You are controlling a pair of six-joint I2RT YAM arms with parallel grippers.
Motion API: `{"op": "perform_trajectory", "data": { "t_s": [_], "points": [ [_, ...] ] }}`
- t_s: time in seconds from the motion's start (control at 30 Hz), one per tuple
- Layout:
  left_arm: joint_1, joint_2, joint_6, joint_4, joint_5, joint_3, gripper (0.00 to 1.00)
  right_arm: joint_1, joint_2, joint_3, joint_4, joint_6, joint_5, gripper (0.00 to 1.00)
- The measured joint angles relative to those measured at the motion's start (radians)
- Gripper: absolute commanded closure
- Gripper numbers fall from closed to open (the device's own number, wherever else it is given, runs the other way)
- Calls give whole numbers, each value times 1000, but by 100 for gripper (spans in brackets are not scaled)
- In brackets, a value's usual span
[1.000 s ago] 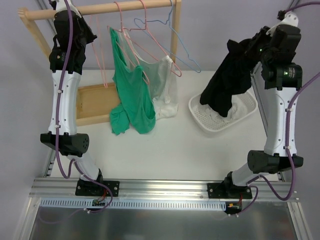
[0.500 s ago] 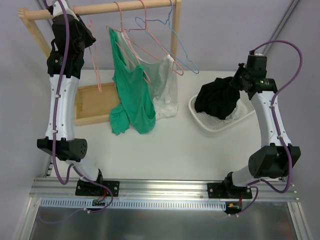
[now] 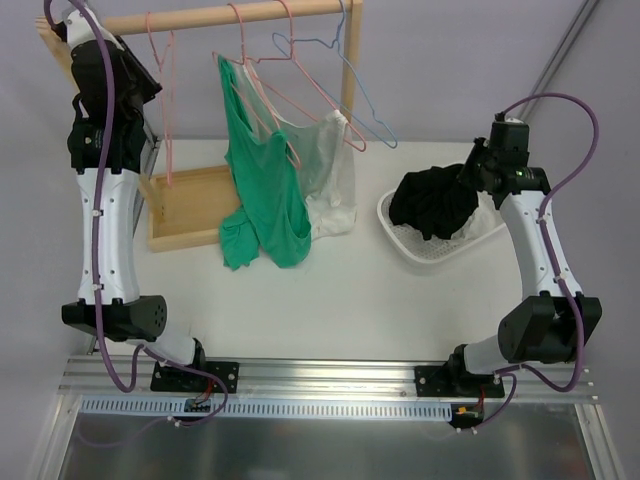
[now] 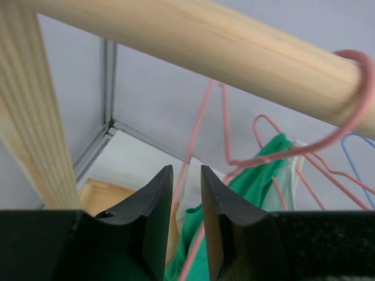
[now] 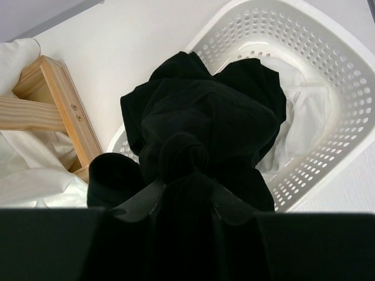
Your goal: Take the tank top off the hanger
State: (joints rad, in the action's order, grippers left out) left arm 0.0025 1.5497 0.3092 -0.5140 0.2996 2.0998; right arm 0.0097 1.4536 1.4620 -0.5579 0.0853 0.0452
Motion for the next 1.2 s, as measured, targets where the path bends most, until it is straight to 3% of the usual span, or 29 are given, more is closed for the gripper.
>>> {"op": "perform_trajectory", "data": {
  "t_s": [0.17, 0.3, 0.33, 0.4, 0.63, 0.93, 1.2],
  "points": [
    [48, 0, -5, 0, 9, -14, 71, 0, 0, -4, 1, -4, -1, 69],
    [65, -1, -4, 0, 7, -14, 58, 0, 0, -4, 1, -4, -2, 31],
    [68, -2, -2, 0, 5, -14, 49, 0, 0, -4, 2, -6, -3, 29],
    [71, -8, 4, 0, -3, -14, 44, 0, 0, -4, 4, -10, -4, 26],
    [59, -77, 13, 0, -85, -10, 34, 0, 0, -4, 5, -11, -1, 20],
    [-280, -54, -146, 17, -80, 167, 26, 1, 0, -4, -19, -11, 35, 19],
    [-311, 54, -196, 24, -55, 190, 19, 6, -29, -4, -26, -7, 46, 19]
  ]
}}
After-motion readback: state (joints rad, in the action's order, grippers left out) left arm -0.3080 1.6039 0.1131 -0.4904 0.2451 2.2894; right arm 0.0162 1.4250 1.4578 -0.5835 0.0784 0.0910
